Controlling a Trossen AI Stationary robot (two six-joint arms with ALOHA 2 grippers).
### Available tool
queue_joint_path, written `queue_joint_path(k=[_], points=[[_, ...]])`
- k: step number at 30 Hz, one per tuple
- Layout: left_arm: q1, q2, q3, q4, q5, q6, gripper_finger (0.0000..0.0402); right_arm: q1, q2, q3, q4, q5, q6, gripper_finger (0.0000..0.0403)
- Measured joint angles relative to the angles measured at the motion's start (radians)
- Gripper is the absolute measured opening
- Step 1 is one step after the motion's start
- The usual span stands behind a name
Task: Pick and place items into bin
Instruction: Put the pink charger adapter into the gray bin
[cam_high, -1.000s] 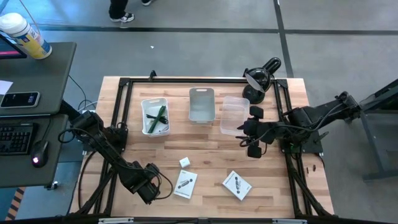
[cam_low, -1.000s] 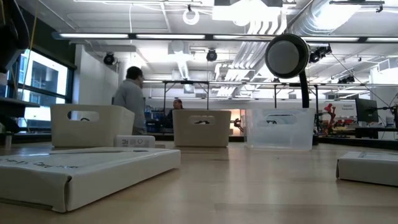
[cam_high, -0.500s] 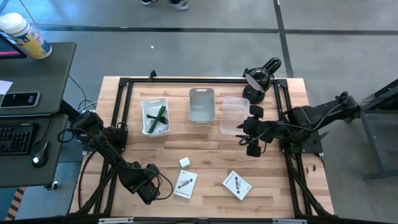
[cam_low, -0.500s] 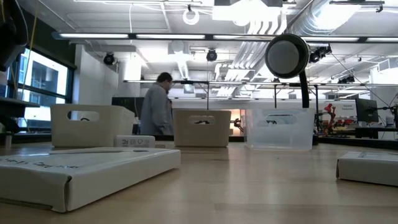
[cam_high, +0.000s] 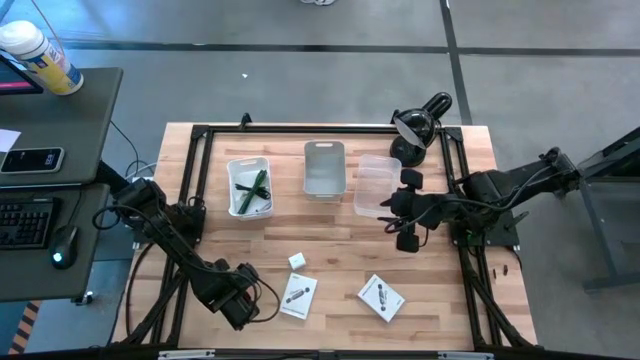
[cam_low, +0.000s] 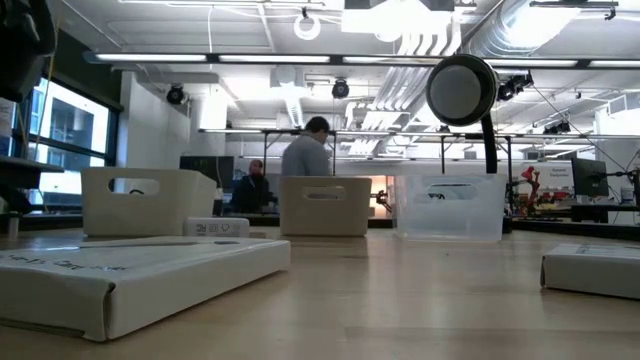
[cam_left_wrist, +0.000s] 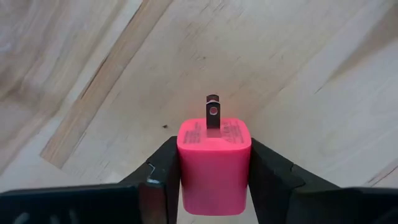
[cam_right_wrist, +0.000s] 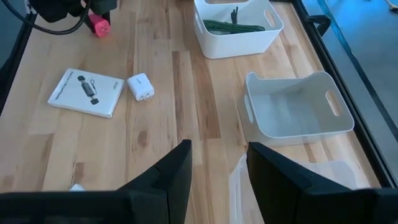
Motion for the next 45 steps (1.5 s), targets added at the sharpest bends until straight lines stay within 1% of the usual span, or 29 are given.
queue_joint_path(k=[2, 7, 9, 12, 18, 22, 24, 31, 35, 40, 45], points=[[0.0, 0.0, 0.0, 0.0, 0.0, 0.0, 0.0123, 0.0, 0.0, 0.0, 0.0, 0.0, 0.0, 0.0145], [0.0, 0.0, 0.0, 0.0, 0.0, 0.017, 0.0167, 0.0, 0.0, 0.0, 0.002, 0.0, 0.001, 0.0145], [0.0, 0.0, 0.0, 0.0, 0.0, 0.021, 0.0176, 0.0, 0.0, 0.0, 0.003, 0.0, 0.002, 0.0145], [0.0, 0.0, 0.001, 0.0, 0.0, 0.022, 0.0175, 0.0, 0.0, 0.0, 0.003, 0.0, 0.003, 0.0145], [0.0, 0.0, 0.001, 0.0, 0.0, 0.041, 0.0146, 0.0, 0.0, 0.0, 0.003, 0.0, 0.003, 0.0145], [0.0, -0.003, -0.004, 0.008, 0.015, 0.072, 0.0139, 0.0, 0.0, 0.0, 0.003, -0.001, 0.003, 0.0145], [0.0, -0.006, -0.015, 0.021, 0.027, 0.076, 0.0144, 0.0, 0.0, 0.0, 0.003, -0.001, 0.003, 0.0145], [-0.002, 0.0, -0.026, 0.033, 0.05, 0.084, 0.0191, 0.0, 0.0, 0.0, 0.003, -0.004, 0.003, 0.0145], [-0.001, 0.0, -0.025, 0.032, 0.056, 0.101, 0.0207, 0.0, 0.0, 0.0, 0.003, -0.003, 0.002, 0.0145], [-0.001, 0.0, -0.025, 0.029, 0.055, 0.103, 0.0209, 0.0, 0.0, 0.0, 0.003, -0.002, 0.0, 0.0145], [-0.001, 0.0, -0.025, 0.029, 0.045, 0.105, 0.0194, 0.0, 0.0, 0.0, 0.003, 0.0, 0.0, 0.0145]])
